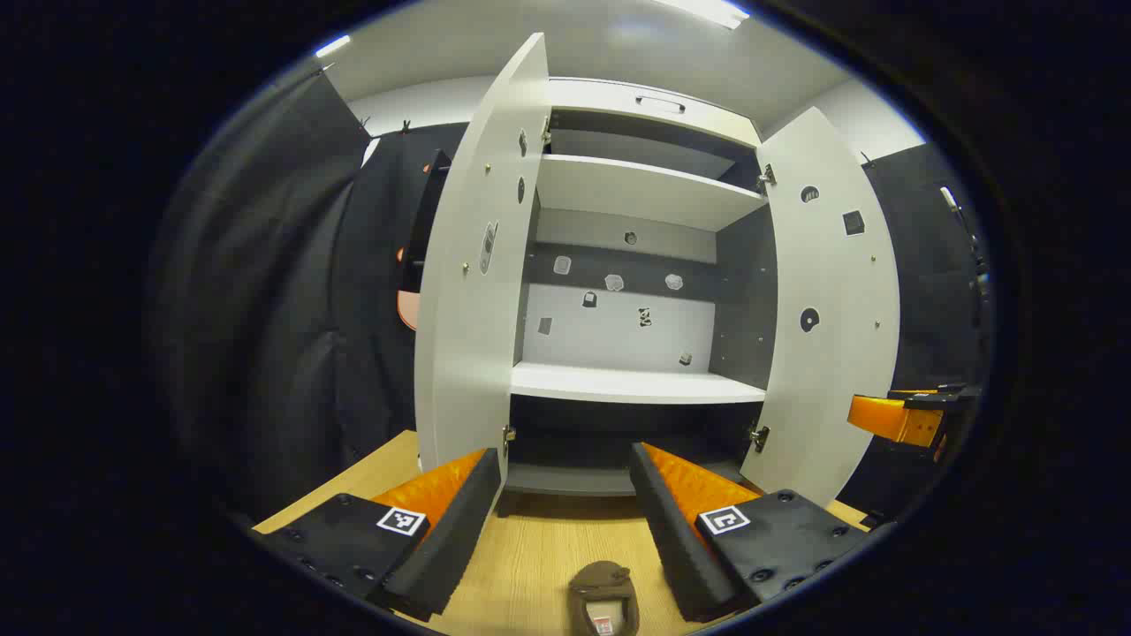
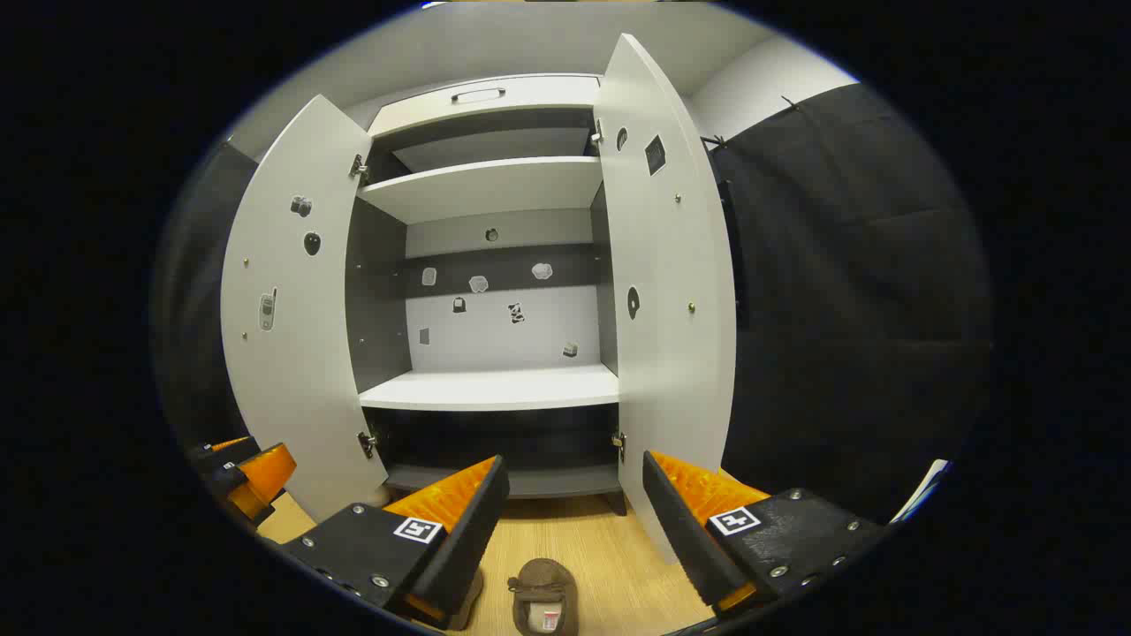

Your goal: Grab one shoe with the right hand and put it into the shoe cabinet, grab the other shoe with the left hand and put it into the shoe cabinet; then close the right door with the right hand and the left door with the left hand.

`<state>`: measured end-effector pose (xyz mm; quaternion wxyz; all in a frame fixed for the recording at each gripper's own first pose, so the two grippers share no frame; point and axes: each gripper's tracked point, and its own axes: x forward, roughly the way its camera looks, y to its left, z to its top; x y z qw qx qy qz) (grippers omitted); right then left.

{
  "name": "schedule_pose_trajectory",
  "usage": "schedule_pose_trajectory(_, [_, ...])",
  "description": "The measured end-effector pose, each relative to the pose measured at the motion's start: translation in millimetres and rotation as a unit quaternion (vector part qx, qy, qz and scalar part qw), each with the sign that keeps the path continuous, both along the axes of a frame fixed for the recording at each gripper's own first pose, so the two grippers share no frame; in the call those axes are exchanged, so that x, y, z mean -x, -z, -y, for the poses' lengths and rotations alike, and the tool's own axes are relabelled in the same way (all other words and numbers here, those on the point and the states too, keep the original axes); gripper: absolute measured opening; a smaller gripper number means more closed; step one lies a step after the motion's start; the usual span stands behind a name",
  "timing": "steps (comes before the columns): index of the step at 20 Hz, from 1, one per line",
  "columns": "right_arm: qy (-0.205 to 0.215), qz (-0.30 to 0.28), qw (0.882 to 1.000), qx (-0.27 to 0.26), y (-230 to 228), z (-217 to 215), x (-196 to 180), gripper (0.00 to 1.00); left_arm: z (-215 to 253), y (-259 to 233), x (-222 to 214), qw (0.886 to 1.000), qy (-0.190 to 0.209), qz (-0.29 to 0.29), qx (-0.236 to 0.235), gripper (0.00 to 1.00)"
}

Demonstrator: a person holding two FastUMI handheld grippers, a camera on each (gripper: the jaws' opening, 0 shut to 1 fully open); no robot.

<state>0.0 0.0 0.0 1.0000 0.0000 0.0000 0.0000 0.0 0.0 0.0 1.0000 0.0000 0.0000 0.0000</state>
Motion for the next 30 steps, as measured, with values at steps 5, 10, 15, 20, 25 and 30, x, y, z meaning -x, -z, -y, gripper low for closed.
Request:
schedule_pose_trajectory(5, [0.002, 0.007, 1.000, 0.007, -6, 2, -3, 0.94, 6, -10, -8, 1.000, 0.009, 0.002, 0.003, 0.97])
schedule_pose_trajectory(10, [-0.009, -0.003, 1.000, -0.002, 2, -6, -6, 0.94, 7, -14, -7, 1.000, 0.008, 0.006, -0.018, 0.96])
schedule_pose_trajectory(15, [-0.018, -0.011, 1.000, 0.003, 6, -12, -12, 0.94, 9, -16, -7, 1.000, 0.007, 0.007, -0.011, 0.99])
schedule_pose_trajectory(20, [-0.020, -0.048, 0.999, 0.000, 42, -14, -18, 0.94, 5, -9, -4, 1.000, 0.003, -0.001, -0.012, 0.99])
schedule_pose_trajectory(25, [-0.019, -0.098, 0.995, 0.007, 93, -11, -21, 0.94, 0, -5, -3, 1.000, -0.004, -0.007, -0.008, 0.97])
schedule_pose_trajectory(30, [-0.018, -0.179, 0.984, 0.002, 175, -8, -20, 0.94, -4, -8, -2, 1.000, -0.009, -0.005, -0.007, 0.96])
